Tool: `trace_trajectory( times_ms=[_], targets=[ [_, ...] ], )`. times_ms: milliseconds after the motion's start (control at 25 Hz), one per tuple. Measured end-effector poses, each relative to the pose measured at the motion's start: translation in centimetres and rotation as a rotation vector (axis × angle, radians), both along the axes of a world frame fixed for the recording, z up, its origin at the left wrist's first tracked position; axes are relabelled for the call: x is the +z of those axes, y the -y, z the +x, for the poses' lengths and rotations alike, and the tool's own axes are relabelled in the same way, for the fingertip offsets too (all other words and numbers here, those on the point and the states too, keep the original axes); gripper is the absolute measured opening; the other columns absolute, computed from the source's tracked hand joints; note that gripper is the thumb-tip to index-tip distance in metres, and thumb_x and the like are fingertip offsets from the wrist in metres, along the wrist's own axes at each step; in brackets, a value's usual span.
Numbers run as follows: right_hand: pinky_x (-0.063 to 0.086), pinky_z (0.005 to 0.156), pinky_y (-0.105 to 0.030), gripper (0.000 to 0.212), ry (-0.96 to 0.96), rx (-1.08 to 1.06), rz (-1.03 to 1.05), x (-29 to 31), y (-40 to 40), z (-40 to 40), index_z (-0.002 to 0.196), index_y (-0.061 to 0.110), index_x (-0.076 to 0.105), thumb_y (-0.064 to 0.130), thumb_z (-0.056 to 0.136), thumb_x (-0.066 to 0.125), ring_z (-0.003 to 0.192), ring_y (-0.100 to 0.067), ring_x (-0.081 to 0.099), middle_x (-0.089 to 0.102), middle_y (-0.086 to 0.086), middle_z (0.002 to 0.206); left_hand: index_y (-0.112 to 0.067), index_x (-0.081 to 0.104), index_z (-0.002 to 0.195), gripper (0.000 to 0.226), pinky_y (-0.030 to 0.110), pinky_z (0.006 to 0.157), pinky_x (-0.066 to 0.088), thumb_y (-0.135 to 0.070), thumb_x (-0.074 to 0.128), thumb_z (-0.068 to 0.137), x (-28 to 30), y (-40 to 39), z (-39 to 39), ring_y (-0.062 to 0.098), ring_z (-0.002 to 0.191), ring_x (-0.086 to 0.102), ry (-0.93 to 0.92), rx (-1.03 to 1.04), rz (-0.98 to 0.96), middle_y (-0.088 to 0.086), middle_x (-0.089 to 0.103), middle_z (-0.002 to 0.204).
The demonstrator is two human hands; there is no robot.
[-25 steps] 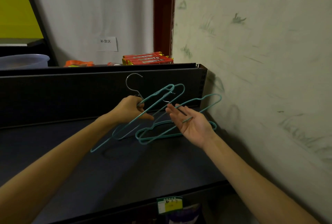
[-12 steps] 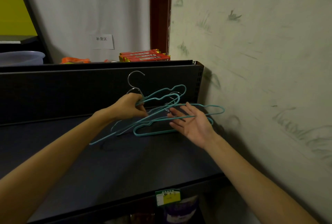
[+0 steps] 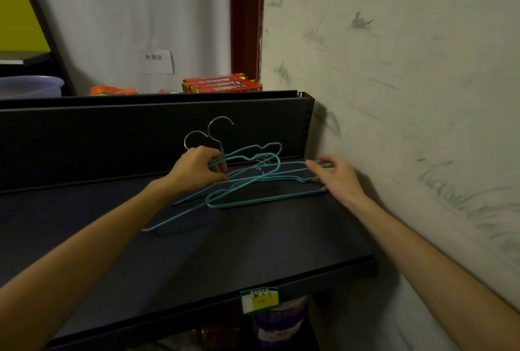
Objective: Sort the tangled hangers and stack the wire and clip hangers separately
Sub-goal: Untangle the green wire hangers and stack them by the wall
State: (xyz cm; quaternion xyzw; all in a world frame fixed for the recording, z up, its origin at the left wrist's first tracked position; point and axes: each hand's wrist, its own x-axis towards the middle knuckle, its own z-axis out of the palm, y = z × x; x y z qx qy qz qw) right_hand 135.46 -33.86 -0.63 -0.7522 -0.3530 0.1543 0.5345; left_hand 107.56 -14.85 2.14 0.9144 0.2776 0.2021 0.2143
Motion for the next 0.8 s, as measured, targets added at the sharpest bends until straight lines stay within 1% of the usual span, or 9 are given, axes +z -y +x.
trace_trajectory(
  times_ms=[80,160,280,360,480,560,640,720,800],
  targets=[
    [0.052,0.071,-0.024,0.084,0.208,0.066,-0.140,0.1,0.4,0.3,0.137,0.015,0.056,0.063,0.072,0.076,0.098,-0.017,0.068,0.068,-0.003,0.116,-0.027,0.066,0.084,0.019,0.025,0.070,0.059,-0.024,0.085,0.079,0.0,0.0,0.0,-0.003,0.069,0.068,0.011,0.010,-0.004,-0.009,0.071,0.075],
    [0.051,0.081,-0.028,0.089,0.358,0.084,-0.258,0.0,0.6,0.9,0.142,0.018,0.052,0.066,0.072,0.076,0.103,-0.018,0.065,0.067,-0.003,0.120,-0.026,0.066,0.085,0.019,0.024,0.070,0.058,-0.023,0.084,0.079,0.0,0.0,0.1,-0.002,0.069,0.068,0.009,0.008,-0.009,-0.007,0.071,0.076],
    [0.055,0.092,-0.036,0.100,0.393,0.144,-0.387,0.1,0.4,1.7,0.142,0.020,0.053,0.078,0.063,0.075,0.108,-0.018,0.065,0.067,-0.001,0.127,-0.027,0.066,0.085,0.019,0.025,0.071,0.058,-0.025,0.084,0.080,-0.3,0.1,0.5,0.002,0.073,0.069,-0.022,0.015,0.010,-0.007,0.070,0.079],
    [0.056,0.092,-0.038,0.103,0.437,0.204,-0.458,-0.2,0.1,2.3,0.133,0.024,0.057,0.088,0.053,0.072,0.104,-0.015,0.066,0.068,0.002,0.123,-0.027,0.066,0.086,0.018,0.024,0.070,0.056,-0.027,0.083,0.080,-0.7,0.4,0.7,0.002,0.076,0.067,-0.068,0.026,0.056,-0.010,0.069,0.081],
    [0.054,0.092,-0.036,0.082,0.458,0.281,-0.538,0.0,0.2,2.4,0.127,0.022,0.061,0.072,0.064,0.079,0.103,-0.015,0.064,0.067,0.004,0.119,-0.027,0.068,0.091,0.015,0.024,0.069,0.057,-0.029,0.081,0.082,-1.3,0.6,1.1,0.001,0.078,0.067,-0.136,0.030,0.102,-0.013,0.068,0.083],
    [0.052,0.095,-0.037,0.084,0.484,0.300,-0.563,-0.1,0.1,2.7,0.129,0.019,0.063,0.071,0.064,0.078,0.107,-0.018,0.062,0.066,0.000,0.124,-0.027,0.069,0.092,0.012,0.026,0.072,0.059,-0.028,0.079,0.084,-1.5,0.7,1.1,0.001,0.079,0.067,-0.137,0.016,0.096,-0.012,0.069,0.086],
    [0.050,0.099,-0.038,0.087,0.575,0.316,-0.586,-0.1,-0.1,2.7,0.134,0.019,0.062,0.073,0.067,0.075,0.114,-0.019,0.059,0.062,-0.002,0.129,-0.027,0.069,0.090,0.005,0.028,0.072,0.059,-0.028,0.074,0.089,-1.4,0.8,1.1,0.003,0.077,0.067,-0.074,0.032,0.081,-0.010,0.069,0.086],
    [0.047,0.100,-0.037,0.082,0.652,0.333,-0.597,0.1,-0.4,2.7,0.137,0.018,0.059,0.068,0.073,0.075,0.119,-0.021,0.055,0.059,-0.003,0.132,-0.026,0.068,0.084,0.011,0.028,0.065,0.056,-0.030,0.067,0.094,-1.2,0.8,1.0,0.007,0.069,0.066,0.017,0.067,0.036,-0.006,0.069,0.078],
    [0.046,0.103,-0.035,0.079,0.623,0.372,-0.566,0.3,-0.6,2.8,0.139,0.018,0.057,0.059,0.076,0.078,0.123,-0.020,0.055,0.058,-0.003,0.137,-0.026,0.069,0.078,0.021,0.028,0.056,0.050,-0.032,0.064,0.097,-1.0,0.4,0.5,0.007,0.057,0.061,0.080,0.103,0.028,-0.003,0.067,0.068]
  ],
)
